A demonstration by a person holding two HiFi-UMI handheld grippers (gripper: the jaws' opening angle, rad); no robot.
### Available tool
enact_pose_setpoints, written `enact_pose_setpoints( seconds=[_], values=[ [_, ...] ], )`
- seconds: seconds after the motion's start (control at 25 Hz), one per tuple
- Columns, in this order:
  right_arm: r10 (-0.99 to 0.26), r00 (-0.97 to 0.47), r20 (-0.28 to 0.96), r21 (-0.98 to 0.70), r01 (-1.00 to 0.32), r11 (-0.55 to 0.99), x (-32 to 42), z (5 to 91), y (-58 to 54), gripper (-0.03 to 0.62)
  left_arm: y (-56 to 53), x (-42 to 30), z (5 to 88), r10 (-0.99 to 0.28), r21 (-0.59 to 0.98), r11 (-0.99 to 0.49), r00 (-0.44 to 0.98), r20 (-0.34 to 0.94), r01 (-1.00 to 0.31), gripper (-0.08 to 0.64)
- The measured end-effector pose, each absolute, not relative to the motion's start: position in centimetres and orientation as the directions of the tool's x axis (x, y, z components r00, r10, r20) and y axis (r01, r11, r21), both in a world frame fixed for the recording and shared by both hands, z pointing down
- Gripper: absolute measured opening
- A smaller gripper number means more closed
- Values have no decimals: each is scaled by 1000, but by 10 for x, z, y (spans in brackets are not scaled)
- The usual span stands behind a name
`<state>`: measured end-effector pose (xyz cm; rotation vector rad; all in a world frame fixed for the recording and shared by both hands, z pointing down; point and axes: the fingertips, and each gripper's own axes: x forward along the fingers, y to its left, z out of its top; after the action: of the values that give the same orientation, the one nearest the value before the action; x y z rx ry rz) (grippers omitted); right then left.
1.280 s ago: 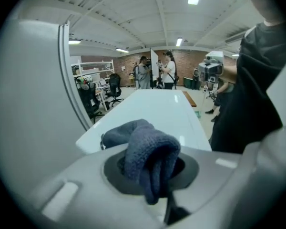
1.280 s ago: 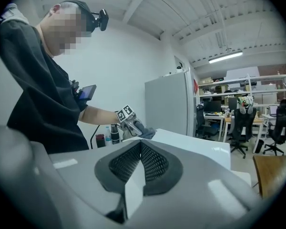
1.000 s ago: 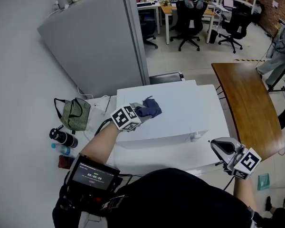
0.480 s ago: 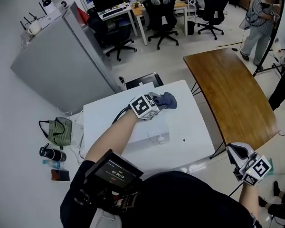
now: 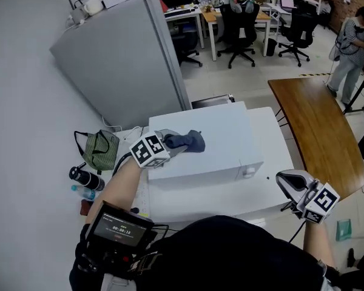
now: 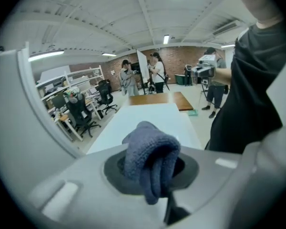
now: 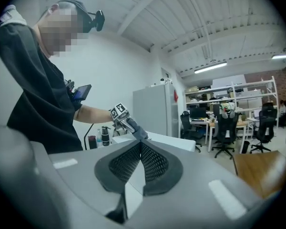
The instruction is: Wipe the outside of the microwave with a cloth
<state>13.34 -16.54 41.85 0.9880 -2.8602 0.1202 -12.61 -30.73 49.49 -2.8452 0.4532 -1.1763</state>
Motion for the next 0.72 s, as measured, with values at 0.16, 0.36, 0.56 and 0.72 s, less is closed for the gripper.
enact_pose_setpoints(
  seconds=[0.16,0.36,0.56,0.72],
  values=[
    [-533,-836,130,-44,-542,839,44,411,-161,6,-291,-244,507,-333,-126,-929,643,689,-347,58],
    [-521,-837,167,-33,-533,845,4,406,-151,6,-278,-275,532,-297,-89,-940,665,685,-328,58],
    [-564,-815,130,-46,-573,818,39,402,-149,6,-279,-209,542,-220,-57,-967,704,676,-247,57],
    [-607,-785,124,-54,-617,785,108,412,-148,6,-289,-120,547,-160,-48,-983,700,696,-177,57]
  ],
)
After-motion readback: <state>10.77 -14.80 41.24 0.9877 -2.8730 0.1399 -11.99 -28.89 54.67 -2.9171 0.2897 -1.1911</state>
